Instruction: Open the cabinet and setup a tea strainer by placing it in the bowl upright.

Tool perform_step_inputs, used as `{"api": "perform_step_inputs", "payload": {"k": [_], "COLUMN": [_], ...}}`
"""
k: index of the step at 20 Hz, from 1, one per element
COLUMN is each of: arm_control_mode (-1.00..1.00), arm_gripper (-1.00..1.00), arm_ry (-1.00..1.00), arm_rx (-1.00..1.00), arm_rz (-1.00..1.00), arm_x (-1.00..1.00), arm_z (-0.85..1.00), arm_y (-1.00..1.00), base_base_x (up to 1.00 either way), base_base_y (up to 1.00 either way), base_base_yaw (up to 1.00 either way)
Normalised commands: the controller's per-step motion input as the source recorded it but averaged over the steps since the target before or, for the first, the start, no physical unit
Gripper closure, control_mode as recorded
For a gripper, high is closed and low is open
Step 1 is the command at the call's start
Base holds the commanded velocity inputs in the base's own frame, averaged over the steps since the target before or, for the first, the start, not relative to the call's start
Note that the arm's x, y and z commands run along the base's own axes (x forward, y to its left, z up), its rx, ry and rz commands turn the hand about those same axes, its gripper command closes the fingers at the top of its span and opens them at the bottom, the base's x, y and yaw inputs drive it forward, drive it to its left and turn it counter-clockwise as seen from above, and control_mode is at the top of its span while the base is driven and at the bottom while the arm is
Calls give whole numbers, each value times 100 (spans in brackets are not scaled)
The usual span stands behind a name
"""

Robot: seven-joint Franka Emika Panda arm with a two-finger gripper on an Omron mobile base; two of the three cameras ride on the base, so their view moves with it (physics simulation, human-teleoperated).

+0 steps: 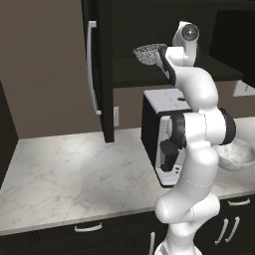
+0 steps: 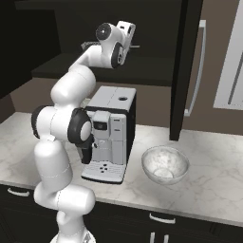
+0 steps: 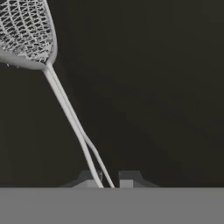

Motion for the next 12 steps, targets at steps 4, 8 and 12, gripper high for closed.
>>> {"api": "perform_step_inputs", "payload": {"k": [4, 8, 12], "arm_control_mode": [-100, -100, -100], "arm_gripper": [100, 100, 100], "arm_ry": [0, -3, -11], "arm_rx": [0, 0, 0], "arm_rz": [1, 1, 1], "arm_x": [0, 0, 0], "arm_z": [0, 0, 0], "arm_y": [0, 0, 0], "base_base_x": [0, 0, 0], "base_base_y": [0, 0, 0], "base_base_yaw": [0, 0, 0]}}
